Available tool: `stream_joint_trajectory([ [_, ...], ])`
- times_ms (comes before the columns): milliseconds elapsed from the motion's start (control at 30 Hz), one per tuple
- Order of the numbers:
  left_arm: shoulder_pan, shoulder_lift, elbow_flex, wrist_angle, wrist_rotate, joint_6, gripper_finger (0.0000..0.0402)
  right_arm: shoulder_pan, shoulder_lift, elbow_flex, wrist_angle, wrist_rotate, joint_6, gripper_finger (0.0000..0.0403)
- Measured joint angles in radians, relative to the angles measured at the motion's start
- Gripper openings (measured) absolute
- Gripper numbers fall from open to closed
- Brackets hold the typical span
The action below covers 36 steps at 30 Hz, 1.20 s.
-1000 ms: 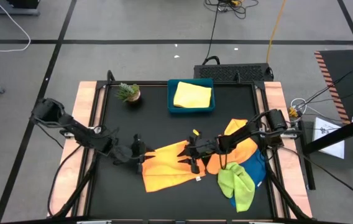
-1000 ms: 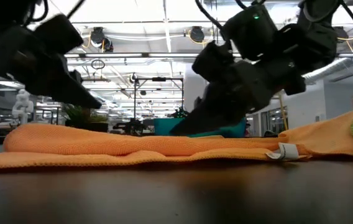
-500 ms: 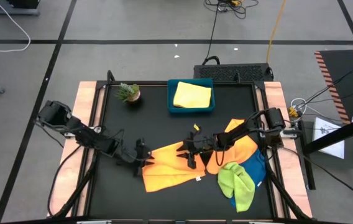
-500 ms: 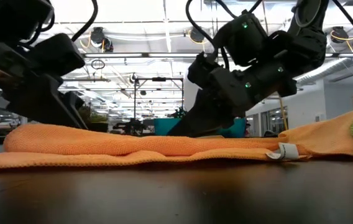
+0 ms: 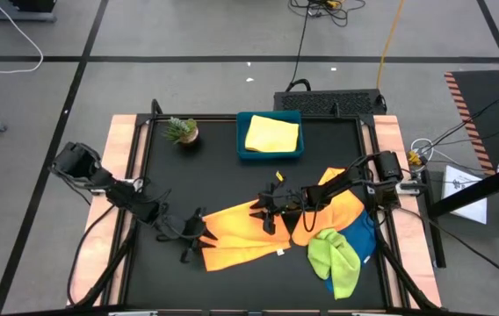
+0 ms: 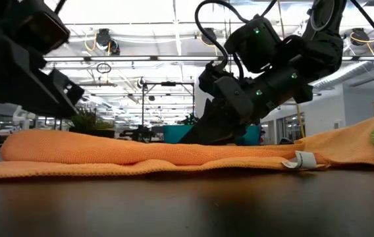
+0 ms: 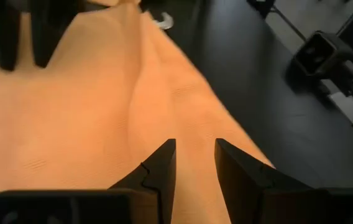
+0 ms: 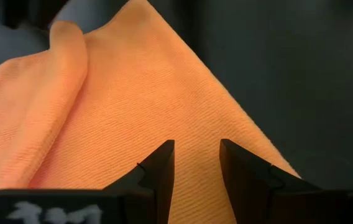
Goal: Fold microfiber towels
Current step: Fold the left orange microfiber cloth
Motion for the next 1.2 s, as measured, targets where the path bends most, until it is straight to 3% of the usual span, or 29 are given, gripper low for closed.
stream_joint_trajectory([
  [167, -0.005, 0.0, 0.0, 0.026, -0.196, 0.006, 0.0113, 0.0, 0.0, 0.0, 0.0, 0.0, 0.0, 0.0118],
  [233, 0.017, 0.0, 0.0, 0.014, -0.223, 0.005, 0.0113, 0.0, 0.0, 0.0, 0.0, 0.0, 0.0, 0.0118],
  [400, 0.07, 0.0, 0.026, -0.037, -0.178, -0.001, 0.0113, 0.001, 0.0, 0.0, 0.0, 0.0, 0.0, 0.0118],
  [667, 0.105, 0.061, 0.235, -0.393, -0.169, 0.052, 0.0113, 0.001, 0.0, 0.0, 0.0, 0.0, -0.003, 0.0118],
  [900, 0.11, 0.22, 0.331, -0.425, -0.101, 0.051, 0.0113, 0.001, -0.001, -0.001, -0.017, -0.001, -0.002, 0.0118],
  [1200, 0.053, 0.254, 0.38, -0.418, 0.01, 0.032, 0.0113, 0.0, -0.001, -0.002, -0.039, 0.0, -0.001, 0.0118],
])
